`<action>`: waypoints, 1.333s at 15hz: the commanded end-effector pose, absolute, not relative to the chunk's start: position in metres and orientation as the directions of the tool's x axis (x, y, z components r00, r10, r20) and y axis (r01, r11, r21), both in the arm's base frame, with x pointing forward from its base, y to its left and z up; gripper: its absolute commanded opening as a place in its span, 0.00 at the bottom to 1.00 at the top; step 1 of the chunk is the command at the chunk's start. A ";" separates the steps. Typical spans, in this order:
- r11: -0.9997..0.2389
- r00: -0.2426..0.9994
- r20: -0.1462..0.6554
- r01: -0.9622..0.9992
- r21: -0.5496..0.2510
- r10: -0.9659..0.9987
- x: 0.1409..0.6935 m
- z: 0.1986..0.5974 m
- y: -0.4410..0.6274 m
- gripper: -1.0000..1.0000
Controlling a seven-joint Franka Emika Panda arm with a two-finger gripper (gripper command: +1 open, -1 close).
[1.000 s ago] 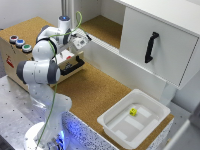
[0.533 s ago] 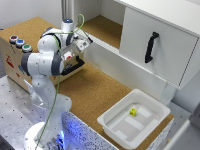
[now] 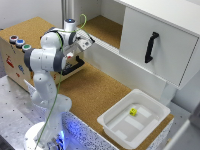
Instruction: Go towards the pink block and lift it
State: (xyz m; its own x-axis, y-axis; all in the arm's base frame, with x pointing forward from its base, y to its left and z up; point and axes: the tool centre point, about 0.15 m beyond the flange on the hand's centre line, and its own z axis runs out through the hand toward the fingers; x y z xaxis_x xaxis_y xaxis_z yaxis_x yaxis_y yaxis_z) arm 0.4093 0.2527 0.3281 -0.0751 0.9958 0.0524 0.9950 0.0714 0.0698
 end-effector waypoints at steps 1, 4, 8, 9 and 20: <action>0.001 -0.001 -0.005 1.000 0.018 1.000 0.420 0.355 0.257 0.00; -0.041 0.040 0.030 0.998 0.038 0.999 0.419 0.372 0.259 0.00; -0.054 0.052 0.048 0.998 0.037 0.998 0.405 0.389 0.267 0.00; -0.072 0.071 0.028 0.997 0.028 0.997 0.400 0.389 0.272 0.00; -0.851 0.866 0.086 0.500 -0.159 0.493 0.383 0.372 0.271 0.00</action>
